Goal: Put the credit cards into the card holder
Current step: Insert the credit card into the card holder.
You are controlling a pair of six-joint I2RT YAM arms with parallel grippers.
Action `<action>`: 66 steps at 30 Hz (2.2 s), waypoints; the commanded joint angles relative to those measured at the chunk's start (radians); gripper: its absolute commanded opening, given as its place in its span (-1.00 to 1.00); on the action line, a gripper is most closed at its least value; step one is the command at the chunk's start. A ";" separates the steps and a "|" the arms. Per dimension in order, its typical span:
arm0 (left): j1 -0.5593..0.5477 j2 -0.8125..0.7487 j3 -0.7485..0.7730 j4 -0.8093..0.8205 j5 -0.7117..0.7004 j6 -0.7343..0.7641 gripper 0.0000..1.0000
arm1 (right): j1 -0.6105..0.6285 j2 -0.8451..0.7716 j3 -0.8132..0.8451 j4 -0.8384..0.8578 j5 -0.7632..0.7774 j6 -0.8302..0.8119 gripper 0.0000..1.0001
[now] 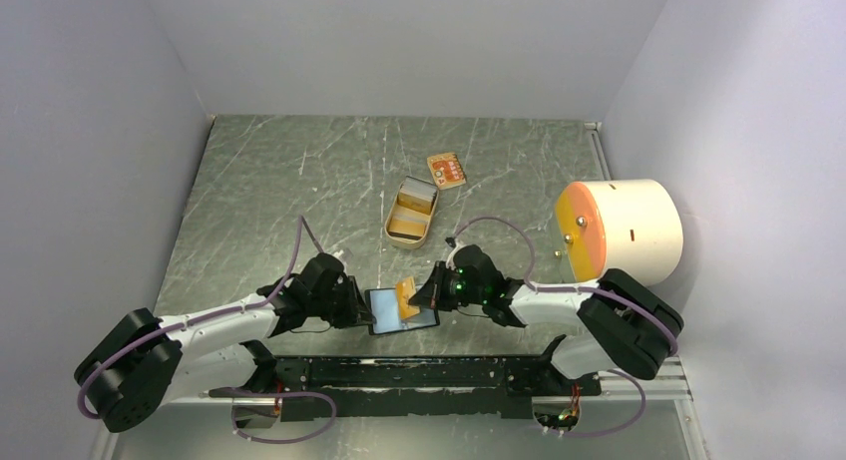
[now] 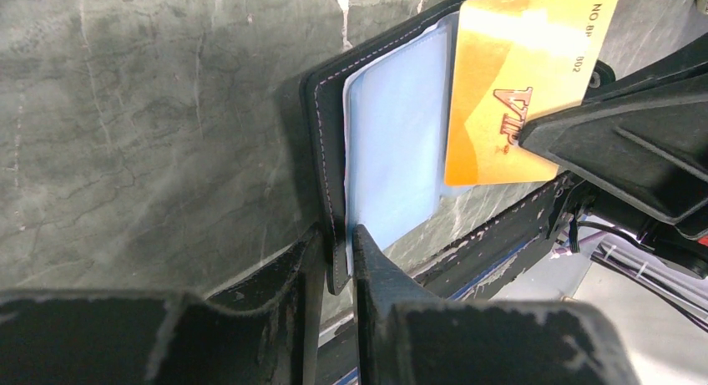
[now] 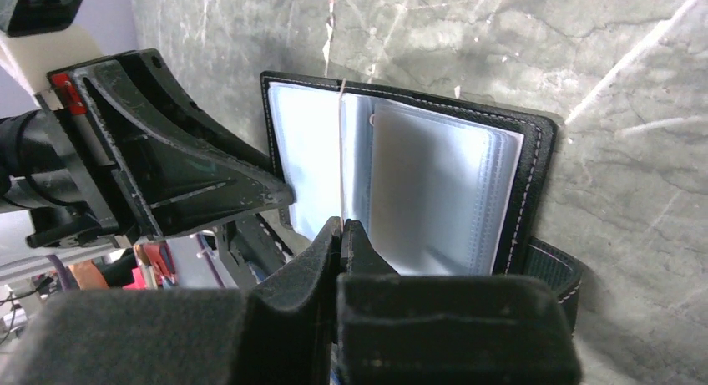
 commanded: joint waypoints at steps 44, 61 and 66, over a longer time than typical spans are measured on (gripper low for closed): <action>0.002 0.027 0.007 0.036 0.003 -0.008 -0.55 | 0.051 0.011 -0.070 0.006 0.097 0.037 -0.53; 0.002 0.027 0.009 0.040 0.012 -0.011 -0.57 | 0.063 0.031 -0.055 -0.001 0.096 -0.017 -0.94; 0.002 0.035 0.022 0.027 0.010 -0.002 -0.58 | 0.064 0.017 -0.052 -0.028 0.131 -0.025 -1.00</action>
